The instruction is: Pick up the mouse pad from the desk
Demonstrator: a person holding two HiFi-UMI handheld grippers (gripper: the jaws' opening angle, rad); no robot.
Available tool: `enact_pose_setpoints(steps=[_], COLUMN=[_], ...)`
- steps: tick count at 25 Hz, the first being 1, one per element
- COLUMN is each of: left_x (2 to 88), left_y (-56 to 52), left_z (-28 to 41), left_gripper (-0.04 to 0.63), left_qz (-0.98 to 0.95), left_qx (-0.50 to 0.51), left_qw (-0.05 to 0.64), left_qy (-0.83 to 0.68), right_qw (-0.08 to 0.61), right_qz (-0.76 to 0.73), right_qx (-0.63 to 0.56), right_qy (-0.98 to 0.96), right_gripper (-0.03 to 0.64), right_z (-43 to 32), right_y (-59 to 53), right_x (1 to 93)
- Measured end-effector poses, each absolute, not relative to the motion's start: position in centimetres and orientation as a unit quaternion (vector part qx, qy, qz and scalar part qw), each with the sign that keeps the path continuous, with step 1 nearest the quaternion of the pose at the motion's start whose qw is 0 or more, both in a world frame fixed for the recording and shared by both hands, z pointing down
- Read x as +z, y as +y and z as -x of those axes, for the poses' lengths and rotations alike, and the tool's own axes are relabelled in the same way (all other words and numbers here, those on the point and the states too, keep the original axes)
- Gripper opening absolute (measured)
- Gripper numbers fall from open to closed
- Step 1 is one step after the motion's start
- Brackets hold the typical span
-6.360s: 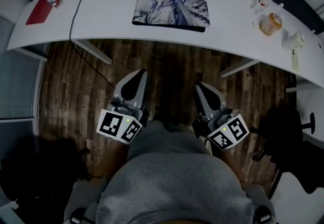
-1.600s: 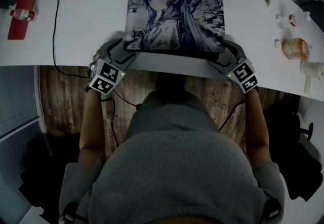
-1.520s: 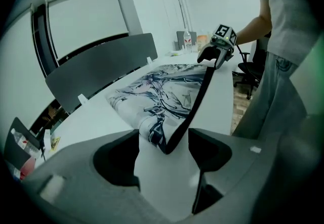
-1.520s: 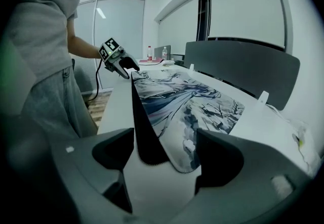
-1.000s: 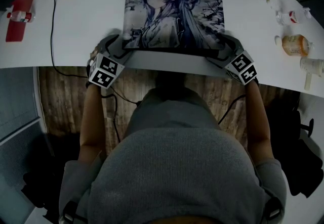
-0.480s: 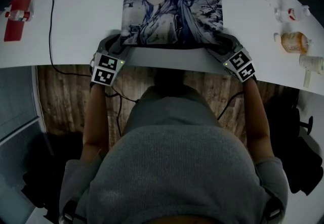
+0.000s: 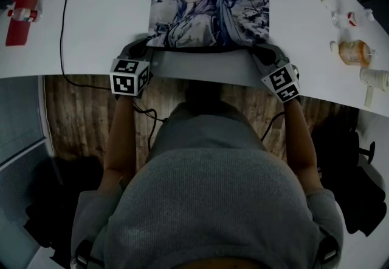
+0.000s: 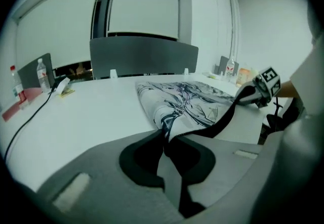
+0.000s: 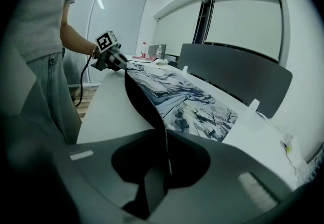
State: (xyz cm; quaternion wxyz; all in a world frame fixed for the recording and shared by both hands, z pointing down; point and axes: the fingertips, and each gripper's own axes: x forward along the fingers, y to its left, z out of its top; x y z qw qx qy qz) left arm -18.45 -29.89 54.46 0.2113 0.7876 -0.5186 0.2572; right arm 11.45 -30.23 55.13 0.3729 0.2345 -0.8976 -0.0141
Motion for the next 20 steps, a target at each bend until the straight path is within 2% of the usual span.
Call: enact_pose_setpoints(steps=[9,20], left_x=[52.0,46.1], left_y=[-30.8,-32.4], left_z=[18.3,17.4], left_gripper=[0.009,0.009], left_qz=[-0.775,-0.776], left_qx=[0.105,-0.08], left_qw=[0.294,0.31], left_qy=[-0.549,-0.543], right_qw=[0.295,0.082], right_qz=[-0.348,-0.474], right_qx=[0.047,0.149], right_qy=[-0.888,-0.864], right_gripper=[0.026,0.026], right_z=[-11.8,-12.9], right_y=[-31.6,-34.4], right_x=[53.3,47.3])
